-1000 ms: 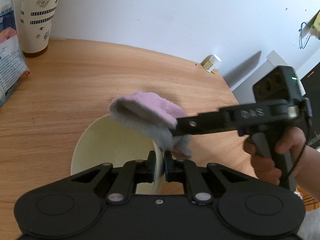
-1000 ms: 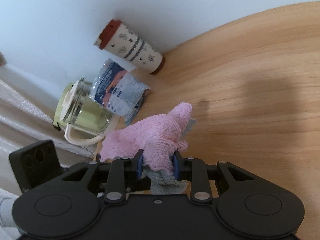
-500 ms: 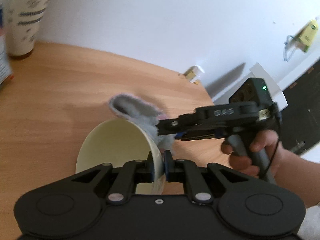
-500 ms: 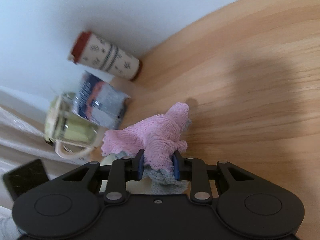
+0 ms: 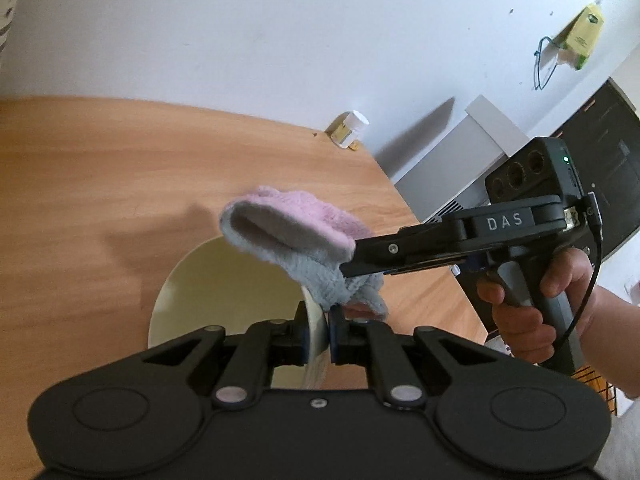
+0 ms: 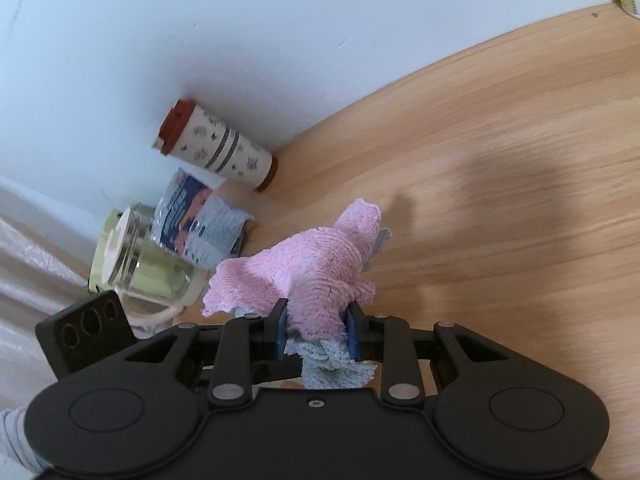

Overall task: Clean bowl
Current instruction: 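Wipe the cloth in the right gripper across the bowl's inside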

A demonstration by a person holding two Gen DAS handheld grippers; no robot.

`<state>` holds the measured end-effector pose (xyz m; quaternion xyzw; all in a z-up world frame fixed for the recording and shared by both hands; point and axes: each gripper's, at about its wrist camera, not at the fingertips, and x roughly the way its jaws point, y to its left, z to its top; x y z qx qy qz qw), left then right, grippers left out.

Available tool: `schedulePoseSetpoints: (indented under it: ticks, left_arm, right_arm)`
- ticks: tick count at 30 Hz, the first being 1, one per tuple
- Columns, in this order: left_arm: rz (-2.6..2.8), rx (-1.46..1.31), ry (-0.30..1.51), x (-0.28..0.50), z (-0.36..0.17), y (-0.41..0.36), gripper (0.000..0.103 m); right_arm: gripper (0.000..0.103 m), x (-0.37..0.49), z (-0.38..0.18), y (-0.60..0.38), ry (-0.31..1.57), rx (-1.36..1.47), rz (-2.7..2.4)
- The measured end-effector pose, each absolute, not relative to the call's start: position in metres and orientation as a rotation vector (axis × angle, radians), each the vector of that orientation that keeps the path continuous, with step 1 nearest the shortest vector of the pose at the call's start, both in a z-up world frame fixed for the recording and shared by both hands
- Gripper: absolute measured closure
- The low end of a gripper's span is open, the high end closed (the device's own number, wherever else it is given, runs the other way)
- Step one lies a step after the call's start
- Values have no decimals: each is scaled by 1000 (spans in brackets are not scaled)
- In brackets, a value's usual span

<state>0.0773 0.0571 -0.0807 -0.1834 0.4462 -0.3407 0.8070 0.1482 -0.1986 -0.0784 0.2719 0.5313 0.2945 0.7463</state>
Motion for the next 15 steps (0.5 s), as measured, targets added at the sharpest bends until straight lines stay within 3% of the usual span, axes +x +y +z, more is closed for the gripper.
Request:
schedulePoseSetpoints:
  ticks: [2,7,15]
  left_arm:
    - [-705,-421,986,75,-81,59,92]
    - [-659,-409,1020,65,-73,67,60]
    - [-604,-380,1015,62,-72,65,61]
  right_arm:
    - [71,145,-76,-189,1158,545,676]
    - [71,138,-80,-178,1183,525,753]
    - [71,139,-87,-168,1215,497,809]
